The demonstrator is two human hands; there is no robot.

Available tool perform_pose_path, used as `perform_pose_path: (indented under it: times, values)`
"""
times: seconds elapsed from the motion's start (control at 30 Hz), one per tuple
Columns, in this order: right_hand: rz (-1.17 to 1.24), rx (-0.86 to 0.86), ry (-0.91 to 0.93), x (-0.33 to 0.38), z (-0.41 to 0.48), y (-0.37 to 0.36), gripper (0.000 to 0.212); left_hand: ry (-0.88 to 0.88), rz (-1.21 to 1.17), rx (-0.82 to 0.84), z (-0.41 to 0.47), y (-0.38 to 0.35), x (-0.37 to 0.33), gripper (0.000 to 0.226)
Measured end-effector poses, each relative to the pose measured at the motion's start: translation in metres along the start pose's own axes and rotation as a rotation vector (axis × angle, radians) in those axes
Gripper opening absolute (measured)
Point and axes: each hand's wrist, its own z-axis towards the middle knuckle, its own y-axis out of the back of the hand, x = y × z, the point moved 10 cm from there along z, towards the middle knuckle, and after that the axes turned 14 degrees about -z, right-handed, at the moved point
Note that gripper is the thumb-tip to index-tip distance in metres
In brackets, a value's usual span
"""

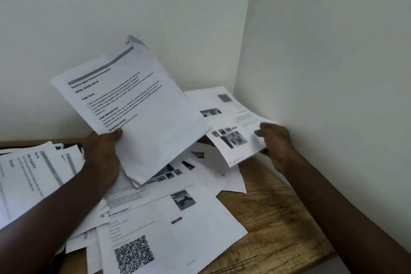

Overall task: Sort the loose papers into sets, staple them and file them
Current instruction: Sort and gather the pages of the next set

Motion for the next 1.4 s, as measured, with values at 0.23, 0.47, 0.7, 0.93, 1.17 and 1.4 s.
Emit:
perform_pose_path:
  times: [0.23,0.47,0.7,0.93,1.17,1.4]
  values:
    - [-0.835,-0.076,0.155,-0.004,-0.031,-0.036,0.086,-0.052,0.100,-0.019,-0.006,-0.006,-0.009,0.050]
    - [-0.108,0.028,0.653,0.105,-0.072,-0.082,0.057,-0.394,0.527,0.161,-0.037,-0.048,-0.055,0.032]
    - [0.038,0.323,0.421,0.071,-0.030,-0.130,0.030,-0.156,0.683,0.395,-0.048,-0.062,-0.023,0.032]
    - [-0.116,0.512,0.384,0.021,-0.004,-0.158,0.017,0.001,0.913,0.321,-0.041,-0.045,-0.004,0.051]
    - [-0.262,0.888,0.368,-0.011,-0.042,-0.193,0.029,-0.494,1.298,0.531,-0.048,-0.071,-0.024,0.051]
    - [-0.193,0.876,0.325,-0.012,-0.051,-0.194,0.032,-0.248,1.054,0.461,-0.042,-0.055,-0.013,0.019]
